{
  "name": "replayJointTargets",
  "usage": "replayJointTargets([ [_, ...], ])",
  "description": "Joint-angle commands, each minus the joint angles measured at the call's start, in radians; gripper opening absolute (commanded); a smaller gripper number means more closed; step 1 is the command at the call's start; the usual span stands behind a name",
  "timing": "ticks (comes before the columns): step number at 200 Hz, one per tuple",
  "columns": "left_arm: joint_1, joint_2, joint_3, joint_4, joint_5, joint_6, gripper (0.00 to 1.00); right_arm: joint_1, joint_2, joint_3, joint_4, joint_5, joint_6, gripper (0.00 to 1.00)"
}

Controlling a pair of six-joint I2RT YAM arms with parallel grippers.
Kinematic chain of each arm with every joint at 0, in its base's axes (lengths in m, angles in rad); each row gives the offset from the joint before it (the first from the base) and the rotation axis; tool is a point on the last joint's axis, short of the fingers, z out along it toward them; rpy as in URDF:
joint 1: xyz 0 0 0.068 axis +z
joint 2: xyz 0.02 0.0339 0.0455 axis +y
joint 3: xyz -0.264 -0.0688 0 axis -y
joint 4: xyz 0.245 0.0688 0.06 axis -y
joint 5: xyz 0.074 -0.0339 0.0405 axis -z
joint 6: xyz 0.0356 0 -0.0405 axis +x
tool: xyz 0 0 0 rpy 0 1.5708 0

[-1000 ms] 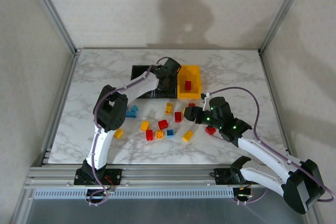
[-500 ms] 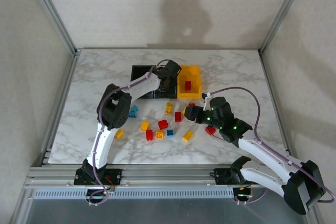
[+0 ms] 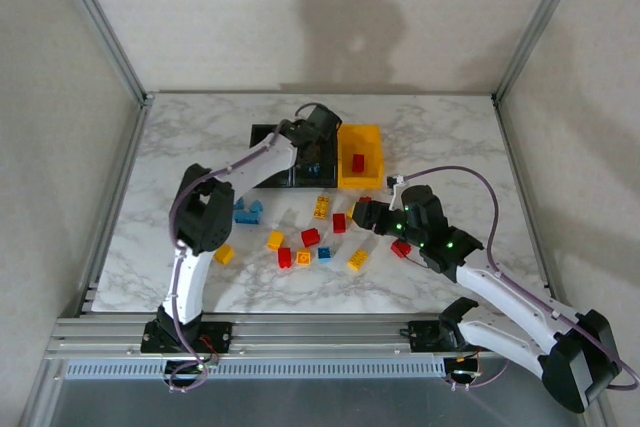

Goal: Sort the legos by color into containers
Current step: Place the lego in the container, then pick up the lego from the center of the table.

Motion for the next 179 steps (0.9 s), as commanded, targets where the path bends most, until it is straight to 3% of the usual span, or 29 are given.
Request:
replayJointTargets([
  [1,-0.012,-0.172,-0.094,0.031,-0.009,0.008,0.51,0.007,0.003,0.024,-0.007,0.03,-0.038,0.54],
  [72,-0.009,-0.633,-0.565,0.091,-0.044,-0.079,0.51,0.019,0.104,0.104,0.009,-0.007,-0.096,0.57],
  [97,-0.007,-0.778,-0.752,0.108,-0.081,-0.134,0.51,0.033,0.145,0.121,0.004,0.023,-0.171,0.62],
  [142,-0.008,-0.876,-0.889,0.092,-0.034,-0.151,0.52,0.037,0.218,0.156,0.021,-0.077,-0.219,0.63],
  [179,-0.01,-0.908,-0.94,0.109,0.096,-0.083,0.53,0.089,0.214,0.14,-0.028,-0.114,-0.238,0.66],
])
